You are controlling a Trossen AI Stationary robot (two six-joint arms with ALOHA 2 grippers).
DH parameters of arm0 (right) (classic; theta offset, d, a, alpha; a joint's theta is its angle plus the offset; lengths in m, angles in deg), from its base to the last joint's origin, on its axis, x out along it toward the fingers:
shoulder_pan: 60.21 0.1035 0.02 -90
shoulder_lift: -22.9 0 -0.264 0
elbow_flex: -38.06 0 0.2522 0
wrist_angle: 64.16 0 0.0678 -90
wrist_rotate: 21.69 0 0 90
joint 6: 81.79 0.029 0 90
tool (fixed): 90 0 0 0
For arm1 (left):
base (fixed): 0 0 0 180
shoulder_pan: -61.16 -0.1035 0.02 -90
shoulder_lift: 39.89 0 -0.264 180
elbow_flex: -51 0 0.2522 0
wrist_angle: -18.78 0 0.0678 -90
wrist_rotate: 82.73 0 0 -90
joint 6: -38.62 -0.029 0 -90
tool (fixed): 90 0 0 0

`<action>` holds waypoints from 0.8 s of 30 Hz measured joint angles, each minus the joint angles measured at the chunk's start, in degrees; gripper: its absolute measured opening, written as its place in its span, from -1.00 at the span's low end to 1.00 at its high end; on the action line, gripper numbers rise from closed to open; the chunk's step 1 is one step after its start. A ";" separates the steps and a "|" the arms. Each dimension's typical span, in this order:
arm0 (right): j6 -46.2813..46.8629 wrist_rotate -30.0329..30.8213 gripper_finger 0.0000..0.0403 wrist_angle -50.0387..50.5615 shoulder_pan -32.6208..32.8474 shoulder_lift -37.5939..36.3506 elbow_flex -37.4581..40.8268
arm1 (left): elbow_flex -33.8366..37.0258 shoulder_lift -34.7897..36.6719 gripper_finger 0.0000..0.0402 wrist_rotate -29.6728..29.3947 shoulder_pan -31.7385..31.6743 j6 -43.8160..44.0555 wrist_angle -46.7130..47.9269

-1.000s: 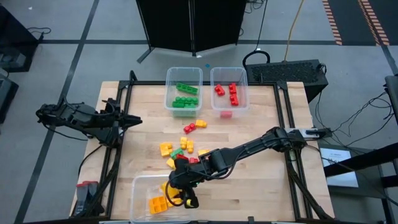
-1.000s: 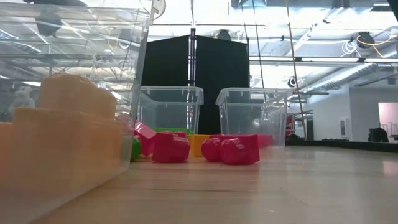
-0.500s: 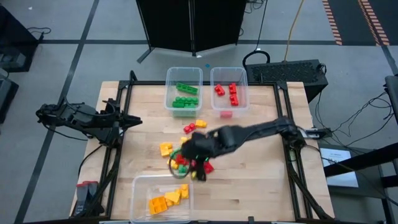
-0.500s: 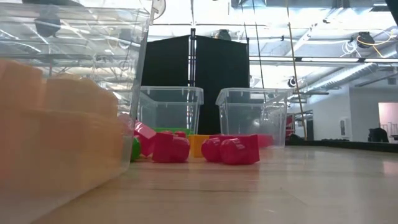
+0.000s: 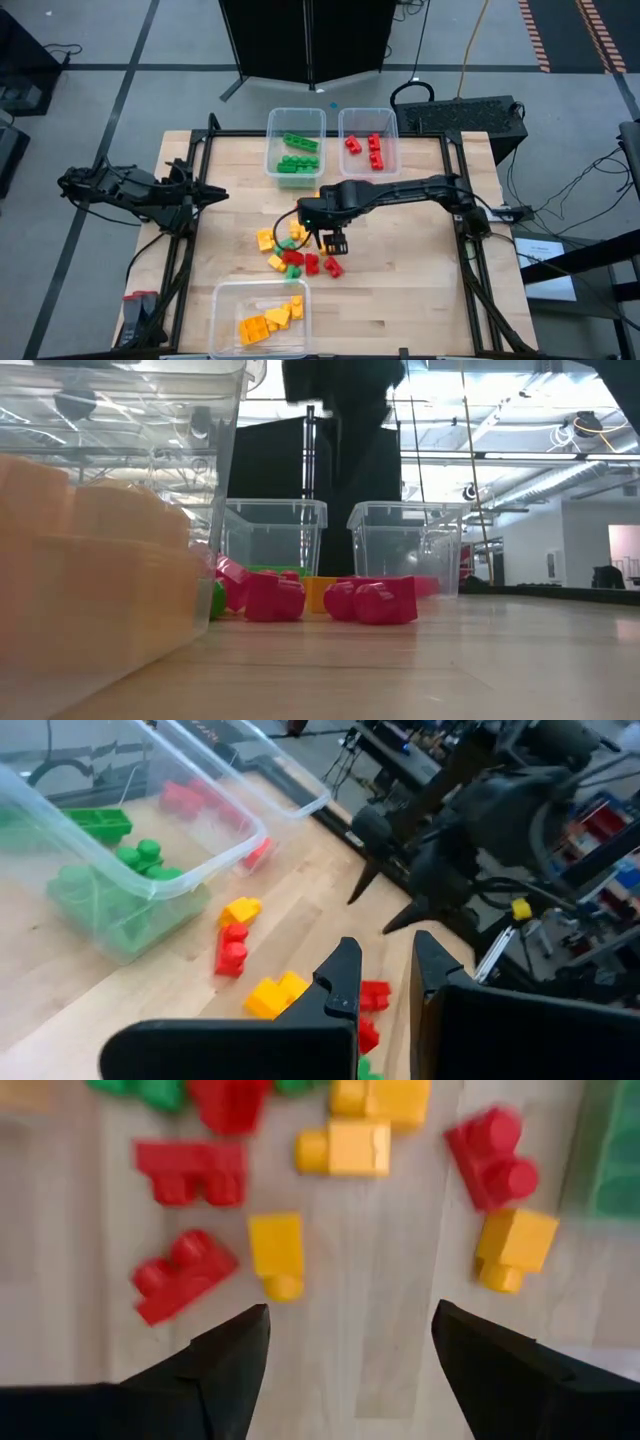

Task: Sort blocks
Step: Put the yellow game piece into the bottom transparent bin

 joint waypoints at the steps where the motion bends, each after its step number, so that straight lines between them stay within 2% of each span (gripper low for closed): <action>1: -0.50 -0.03 0.35 -1.16 -0.38 -0.08 1.79 | 0.00 -0.01 -1.00 0.01 0.01 0.01 0.66; 7: -2.86 -0.14 0.35 -13.23 -0.71 -0.09 10.53 | 0.00 -0.01 -1.00 -0.71 0.01 0.04 3.53; 11: -3.12 -0.15 0.35 -17.84 -0.19 -0.09 14.53 | 0.00 -0.01 -1.00 -1.73 -0.01 0.04 3.78; 17: -1.72 -1.56 0.35 -23.91 0.30 0.26 16.88 | 0.00 -0.01 -1.00 -3.30 0.01 0.02 3.78; 24: -0.49 -2.85 0.35 -25.12 1.85 1.30 17.07 | 0.00 0.01 -1.00 -3.42 0.01 0.04 3.75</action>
